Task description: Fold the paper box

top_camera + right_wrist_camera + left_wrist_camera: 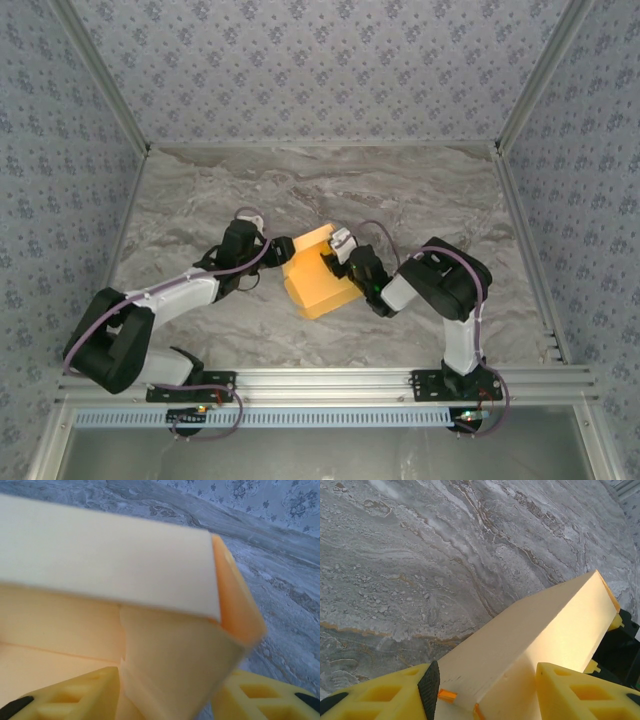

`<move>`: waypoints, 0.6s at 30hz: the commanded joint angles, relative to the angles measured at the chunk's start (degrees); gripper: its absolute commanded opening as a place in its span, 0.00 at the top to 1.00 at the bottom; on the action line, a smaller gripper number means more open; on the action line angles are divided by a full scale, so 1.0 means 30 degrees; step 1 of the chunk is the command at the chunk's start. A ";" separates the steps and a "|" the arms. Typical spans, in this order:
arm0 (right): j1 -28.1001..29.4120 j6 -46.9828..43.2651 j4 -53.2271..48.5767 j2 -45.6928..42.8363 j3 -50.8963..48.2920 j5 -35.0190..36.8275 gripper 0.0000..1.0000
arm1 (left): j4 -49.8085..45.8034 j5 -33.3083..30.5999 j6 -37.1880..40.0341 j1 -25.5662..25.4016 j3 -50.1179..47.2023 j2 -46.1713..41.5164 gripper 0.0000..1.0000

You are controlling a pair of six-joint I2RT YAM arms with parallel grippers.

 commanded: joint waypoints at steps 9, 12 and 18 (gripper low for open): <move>-0.1253 0.0545 0.0950 -0.1768 -0.0923 -0.1652 0.44 | -0.2223 -0.0612 0.1142 -0.0247 -0.0646 0.0840 0.47; -0.1128 0.0766 0.0076 -0.1801 -0.0144 -0.1318 0.45 | -0.2193 -0.0598 0.1188 -0.0310 -0.0675 0.0820 0.47; -0.0435 0.1254 -0.0552 -0.0918 0.1029 0.0012 0.48 | -0.2090 -0.0439 0.1290 -0.0412 -0.0791 0.0805 0.47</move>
